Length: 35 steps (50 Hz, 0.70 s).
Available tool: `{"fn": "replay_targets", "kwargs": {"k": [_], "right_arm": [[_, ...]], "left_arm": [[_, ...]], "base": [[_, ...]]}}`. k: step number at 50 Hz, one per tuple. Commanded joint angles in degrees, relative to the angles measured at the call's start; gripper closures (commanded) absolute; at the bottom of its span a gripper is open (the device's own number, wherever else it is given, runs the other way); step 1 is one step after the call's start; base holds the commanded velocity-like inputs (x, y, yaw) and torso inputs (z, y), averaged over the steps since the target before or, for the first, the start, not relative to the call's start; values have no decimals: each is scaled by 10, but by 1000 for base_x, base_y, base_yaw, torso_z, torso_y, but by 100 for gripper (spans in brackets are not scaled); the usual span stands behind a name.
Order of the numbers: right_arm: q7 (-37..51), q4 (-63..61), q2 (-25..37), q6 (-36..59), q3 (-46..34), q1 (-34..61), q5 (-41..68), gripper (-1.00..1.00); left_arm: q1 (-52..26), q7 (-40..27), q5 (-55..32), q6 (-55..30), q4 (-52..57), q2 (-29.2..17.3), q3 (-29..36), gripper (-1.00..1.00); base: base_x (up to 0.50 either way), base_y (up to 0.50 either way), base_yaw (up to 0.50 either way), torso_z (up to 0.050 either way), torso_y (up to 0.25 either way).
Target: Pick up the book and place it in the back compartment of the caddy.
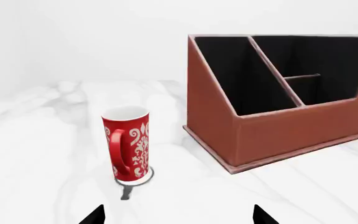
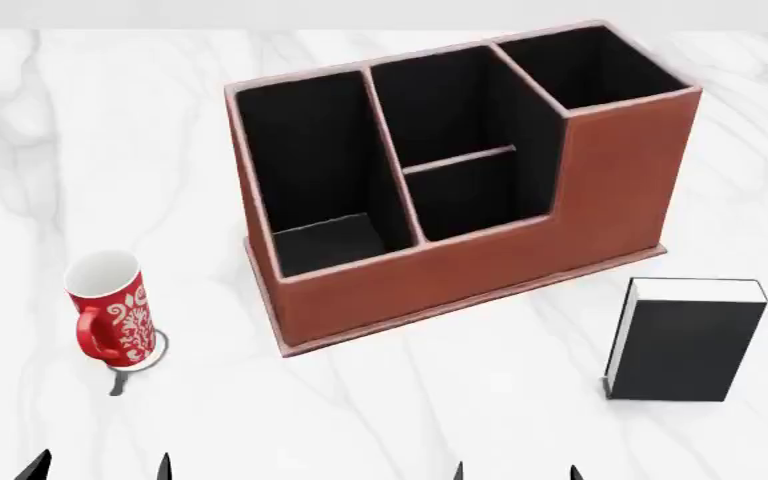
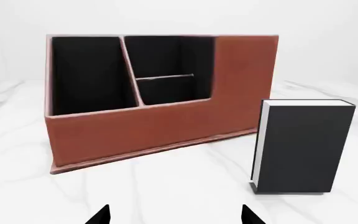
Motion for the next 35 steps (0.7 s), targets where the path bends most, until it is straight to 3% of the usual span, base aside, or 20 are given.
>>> {"fn": "replay_targets", "kwargs": {"k": [1,18,29,35], "right_arm": [[11,7,8,-8,-14,1,8,-100],[37,18,31,-30,-47,6,36,-100],[37,-13,41,-63,-54,-15,61,-100],[34,-46,45,-115,-51,-41,83,-100]], "left_arm": [[3,-7,-14,-6,7,-9,11,-100],[3,-37,-32,23,1,-33,41,-100],[25,-59,-24,83,25,-41,50,-100],[47,-61,-40,155,49,-47,49,-100]], "base": [[0,0,0,0,0],[0,0,0,0,0],[0,0,0,0,0],[0,0,0,0,0]]}}
